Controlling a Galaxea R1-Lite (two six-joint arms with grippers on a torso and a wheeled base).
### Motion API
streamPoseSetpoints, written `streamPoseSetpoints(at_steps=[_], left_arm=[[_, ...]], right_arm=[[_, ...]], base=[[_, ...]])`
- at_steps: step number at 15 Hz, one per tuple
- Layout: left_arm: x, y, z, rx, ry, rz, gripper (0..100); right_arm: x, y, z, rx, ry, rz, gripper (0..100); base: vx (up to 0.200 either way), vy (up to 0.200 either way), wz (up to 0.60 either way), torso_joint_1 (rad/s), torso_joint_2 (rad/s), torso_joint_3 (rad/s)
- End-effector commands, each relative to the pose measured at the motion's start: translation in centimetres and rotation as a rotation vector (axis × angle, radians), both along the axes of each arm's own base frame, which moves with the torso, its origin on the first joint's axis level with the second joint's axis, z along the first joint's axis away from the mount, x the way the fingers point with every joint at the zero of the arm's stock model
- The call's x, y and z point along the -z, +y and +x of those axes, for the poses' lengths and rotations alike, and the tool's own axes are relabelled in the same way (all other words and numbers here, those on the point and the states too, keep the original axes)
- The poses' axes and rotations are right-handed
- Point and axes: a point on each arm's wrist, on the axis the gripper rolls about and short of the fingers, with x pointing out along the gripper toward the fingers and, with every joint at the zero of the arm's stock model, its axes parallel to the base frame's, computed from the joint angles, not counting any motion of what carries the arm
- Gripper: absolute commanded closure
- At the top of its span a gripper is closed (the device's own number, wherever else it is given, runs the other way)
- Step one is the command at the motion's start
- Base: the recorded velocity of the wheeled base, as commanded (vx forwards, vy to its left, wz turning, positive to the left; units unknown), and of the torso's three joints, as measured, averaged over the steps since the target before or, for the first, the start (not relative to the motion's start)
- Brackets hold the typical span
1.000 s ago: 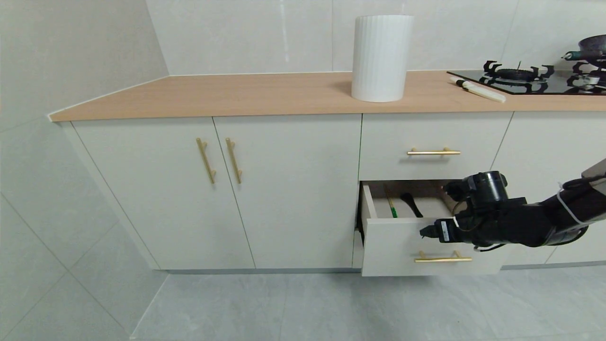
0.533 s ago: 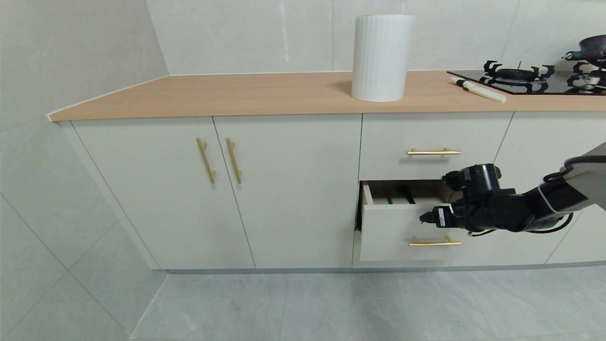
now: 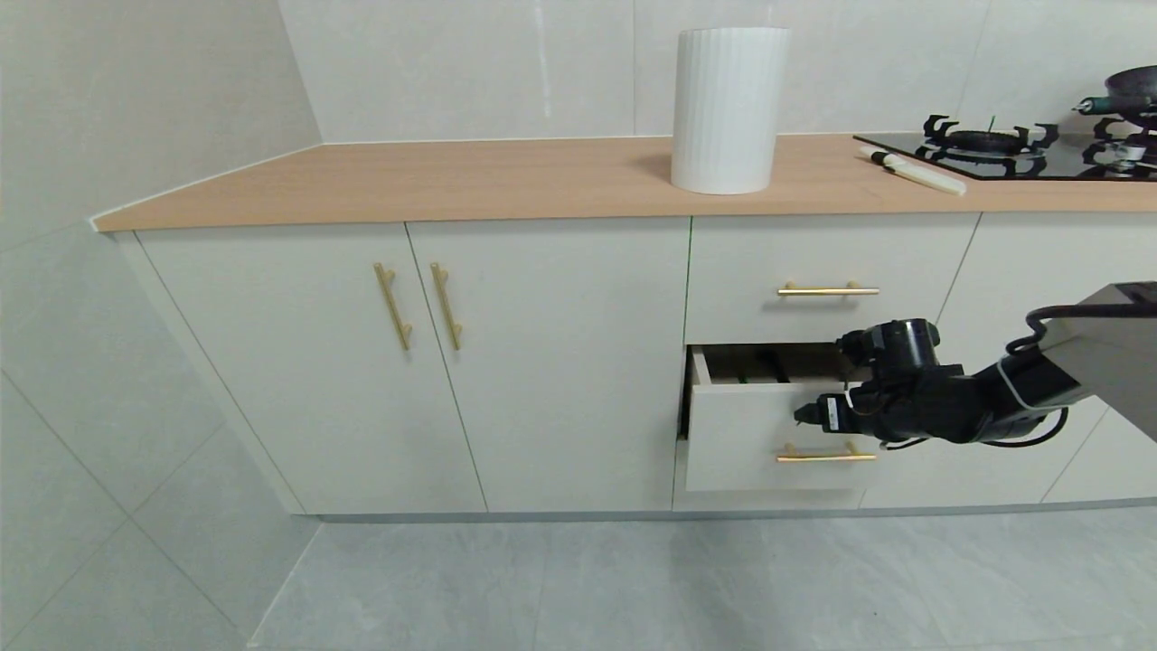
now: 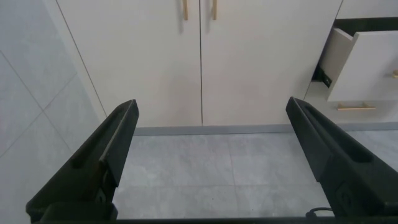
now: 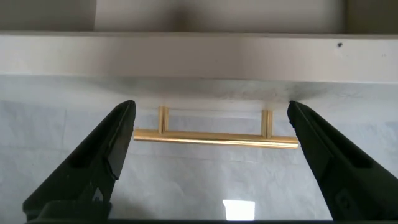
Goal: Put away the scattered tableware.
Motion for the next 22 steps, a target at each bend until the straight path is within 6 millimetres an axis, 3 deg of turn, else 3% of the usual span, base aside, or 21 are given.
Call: streamPoseSetpoints(at_steps=[1, 13, 22], left_arm=[[0.0, 0.0, 0.0, 0.0, 0.0, 0.0, 0], [0.0, 0.0, 0.0, 0.0, 0.0, 0.0, 0], [0.0, 0.0, 0.0, 0.0, 0.0, 0.0, 0]], right_arm=[[0.8, 0.1, 0.9, 0.013, -0.028, 0.017, 0], [2.3, 0.5, 5.1, 0.166, -0.184, 0.121, 0], [2.8, 0.5, 6.8, 0.236, -0.299, 0.129, 0]], base=[[0.0, 0.0, 0.0, 0.0, 0.0, 0.0], [0.0, 0.0, 0.0, 0.0, 0.0, 0.0], [0.0, 0.0, 0.0, 0.0, 0.0, 0.0]])
